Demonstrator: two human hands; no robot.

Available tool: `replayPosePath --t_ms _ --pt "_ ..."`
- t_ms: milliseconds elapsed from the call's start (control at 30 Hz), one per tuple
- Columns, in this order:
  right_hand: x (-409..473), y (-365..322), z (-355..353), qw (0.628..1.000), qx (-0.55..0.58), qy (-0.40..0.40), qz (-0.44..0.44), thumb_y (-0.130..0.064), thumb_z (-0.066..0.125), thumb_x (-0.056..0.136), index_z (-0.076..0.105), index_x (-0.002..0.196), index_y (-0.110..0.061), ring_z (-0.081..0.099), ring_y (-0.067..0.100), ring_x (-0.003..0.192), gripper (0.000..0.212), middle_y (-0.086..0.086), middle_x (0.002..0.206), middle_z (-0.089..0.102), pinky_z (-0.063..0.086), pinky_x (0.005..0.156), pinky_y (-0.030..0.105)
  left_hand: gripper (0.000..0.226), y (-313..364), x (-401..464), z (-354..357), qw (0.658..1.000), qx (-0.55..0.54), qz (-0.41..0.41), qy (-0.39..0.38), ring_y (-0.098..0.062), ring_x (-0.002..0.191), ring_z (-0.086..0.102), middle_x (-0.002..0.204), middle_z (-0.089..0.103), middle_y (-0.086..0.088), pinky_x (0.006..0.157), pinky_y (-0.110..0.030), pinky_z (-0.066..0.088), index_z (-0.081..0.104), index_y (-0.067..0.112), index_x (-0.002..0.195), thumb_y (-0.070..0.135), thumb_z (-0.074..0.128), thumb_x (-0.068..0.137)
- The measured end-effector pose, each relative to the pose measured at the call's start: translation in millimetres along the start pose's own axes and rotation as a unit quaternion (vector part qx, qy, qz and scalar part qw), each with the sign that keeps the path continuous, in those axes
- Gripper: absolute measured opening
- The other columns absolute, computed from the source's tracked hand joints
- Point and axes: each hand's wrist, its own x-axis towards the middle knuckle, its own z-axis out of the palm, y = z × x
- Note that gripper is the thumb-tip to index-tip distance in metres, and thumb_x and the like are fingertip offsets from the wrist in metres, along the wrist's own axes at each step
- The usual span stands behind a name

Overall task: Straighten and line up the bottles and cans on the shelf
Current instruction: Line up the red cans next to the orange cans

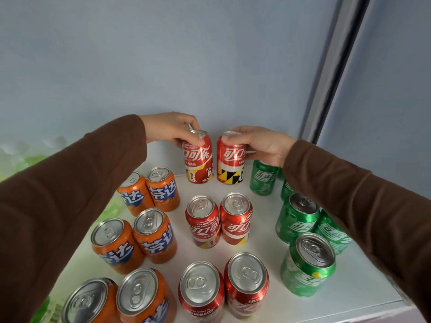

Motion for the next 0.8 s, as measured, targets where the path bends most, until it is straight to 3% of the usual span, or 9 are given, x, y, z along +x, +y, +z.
replayPosePath --t_ms 100,200,333,467,633,800 --pt "6 15 9 1.0 -0.022 0.018 0.001 -0.018 0.08 0.08 0.058 0.131 -0.011 0.066 0.023 0.108 0.056 0.008 0.118 0.07 0.051 0.09 0.032 0.054 -5 4 16 0.998 0.057 -0.021 -0.007 -0.027 0.103 0.069 0.104 0.073 -0.008 0.095 -0.045 0.056 0.064 0.011 0.108 0.04 0.086 0.068" --pt "10 26 17 0.998 -0.064 0.028 0.008 -0.014 0.082 0.079 0.056 0.132 -0.011 0.066 0.023 0.107 0.059 0.009 0.12 0.069 0.052 0.091 0.033 0.06 -9 6 30 0.996 0.078 -0.036 -0.021 -0.028 0.1 0.07 0.101 0.073 -0.008 0.092 -0.045 0.057 0.062 0.014 0.103 0.047 0.084 0.058" --pt "13 36 23 0.995 -0.093 0.028 0.021 -0.013 0.082 0.08 0.054 0.132 -0.011 0.065 0.024 0.107 0.059 0.011 0.121 0.067 0.052 0.093 0.035 0.045 -13 10 40 0.993 0.102 -0.057 -0.036 -0.026 0.1 0.069 0.106 0.071 -0.009 0.092 -0.044 0.057 0.06 0.015 0.105 0.036 0.085 0.075" --pt "15 41 26 0.994 -0.105 0.036 0.023 -0.01 0.081 0.08 0.053 0.132 -0.011 0.064 0.026 0.11 0.059 0.012 0.123 0.066 0.052 0.098 0.038 0.039 -18 16 49 0.991 0.115 -0.064 -0.036 -0.025 0.101 0.069 0.107 0.07 -0.01 0.092 -0.044 0.057 0.057 0.019 0.099 0.033 0.085 0.076" --pt "15 42 30 0.992 -0.118 0.033 0.025 -0.011 0.081 0.08 0.048 0.137 -0.012 0.062 0.025 0.113 0.066 0.01 0.125 0.064 0.051 0.097 0.036 0.041 -20 14 55 0.988 0.138 -0.07 -0.026 -0.022 0.096 0.066 0.106 0.069 -0.008 0.085 -0.037 0.056 0.055 0.02 0.101 0.033 0.084 0.076" --pt "12 39 32 0.989 -0.144 0.022 0.03 -0.016 0.081 0.081 0.041 0.144 -0.014 0.059 0.026 0.118 0.074 0.01 0.132 0.061 0.049 0.104 0.041 0.052 -15 5 58 0.982 0.171 -0.082 -0.017 -0.022 0.105 0.063 0.115 0.066 -0.004 0.095 -0.042 0.052 0.054 0.017 0.118 0.036 0.081 0.078"
